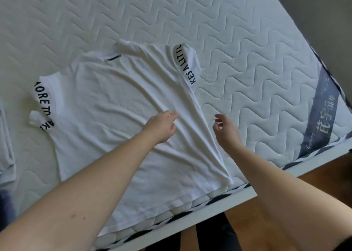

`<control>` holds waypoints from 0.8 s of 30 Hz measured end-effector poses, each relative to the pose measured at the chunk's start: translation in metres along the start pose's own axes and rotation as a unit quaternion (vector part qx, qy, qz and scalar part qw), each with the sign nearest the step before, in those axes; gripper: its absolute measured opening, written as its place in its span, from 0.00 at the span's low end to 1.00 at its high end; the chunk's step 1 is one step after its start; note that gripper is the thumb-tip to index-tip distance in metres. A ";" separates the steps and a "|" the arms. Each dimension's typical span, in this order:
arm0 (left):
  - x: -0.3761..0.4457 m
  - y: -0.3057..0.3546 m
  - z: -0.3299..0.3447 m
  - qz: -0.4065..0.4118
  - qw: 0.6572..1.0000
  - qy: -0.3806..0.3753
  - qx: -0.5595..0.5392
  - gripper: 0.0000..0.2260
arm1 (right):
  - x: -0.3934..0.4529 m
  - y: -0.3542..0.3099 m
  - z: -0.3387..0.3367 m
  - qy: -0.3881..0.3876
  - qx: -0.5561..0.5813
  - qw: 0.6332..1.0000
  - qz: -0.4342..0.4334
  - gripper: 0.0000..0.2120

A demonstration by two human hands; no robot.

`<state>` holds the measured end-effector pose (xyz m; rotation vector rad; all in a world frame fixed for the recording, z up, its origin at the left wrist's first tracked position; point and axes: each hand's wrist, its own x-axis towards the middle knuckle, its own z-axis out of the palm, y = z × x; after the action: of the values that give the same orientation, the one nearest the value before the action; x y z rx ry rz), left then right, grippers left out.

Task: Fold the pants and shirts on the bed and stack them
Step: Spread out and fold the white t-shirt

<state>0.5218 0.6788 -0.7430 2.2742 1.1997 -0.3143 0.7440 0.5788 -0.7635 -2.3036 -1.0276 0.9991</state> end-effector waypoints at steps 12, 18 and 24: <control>0.126 0.008 -0.041 -0.071 0.994 0.047 0.069 0.25 | 0.159 -0.090 -0.006 -0.092 0.060 0.994 -0.002 0.23; 0.153 0.004 -0.040 -0.112 0.994 0.012 -0.002 0.32 | 0.206 -0.114 0.013 -0.175 0.199 0.950 0.167 0.13; 0.181 0.008 -0.037 -0.135 0.975 0.029 -0.173 0.30 | 0.220 -0.133 0.025 -0.188 0.364 0.891 0.196 0.04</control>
<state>0.6302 0.8208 -0.7894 1.8365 1.4704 -0.1263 0.7663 0.8338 -0.7942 -1.7253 -0.1985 1.6909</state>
